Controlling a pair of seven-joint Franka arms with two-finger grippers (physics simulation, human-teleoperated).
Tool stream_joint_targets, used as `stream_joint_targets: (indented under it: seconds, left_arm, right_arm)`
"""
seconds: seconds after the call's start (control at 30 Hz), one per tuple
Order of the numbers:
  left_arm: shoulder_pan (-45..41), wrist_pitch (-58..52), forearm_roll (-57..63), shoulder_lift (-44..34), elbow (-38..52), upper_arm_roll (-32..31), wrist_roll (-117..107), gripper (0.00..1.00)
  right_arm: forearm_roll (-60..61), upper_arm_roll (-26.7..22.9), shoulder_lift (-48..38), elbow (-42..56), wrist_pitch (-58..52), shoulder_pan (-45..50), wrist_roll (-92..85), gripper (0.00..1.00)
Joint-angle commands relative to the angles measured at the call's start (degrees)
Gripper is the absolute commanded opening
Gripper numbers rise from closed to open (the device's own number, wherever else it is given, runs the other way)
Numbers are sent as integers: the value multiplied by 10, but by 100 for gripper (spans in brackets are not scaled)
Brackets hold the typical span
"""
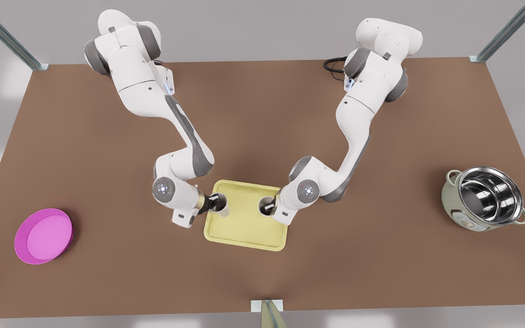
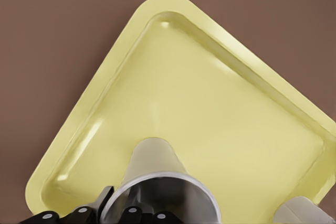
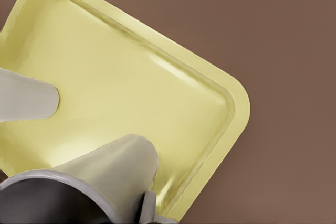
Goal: Use both arms to respectively pick up the white IKEA cups from the middle-left and middle-right positions, then place the white IKEA cups onto the middle-middle tray, ensuring that the cups remain upright and do not tip over
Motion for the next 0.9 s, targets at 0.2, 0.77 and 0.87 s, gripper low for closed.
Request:
stream_joint_targets:
  seconds: [0.2,0.77,0.87]
  left_arm:
    - [9,3,1,-6,0,-8,-181,87]
    - [101,-406,106,-465,-172,185,587,100]
    - [101,-440,101,-436,-149,184,586,100]
  right_arm:
    - [20,0,46,17,69,28,48,21]
    - [20,1,38,16,63,25,45,100]
    - [22,0,-13,15,-15,22,46,100]
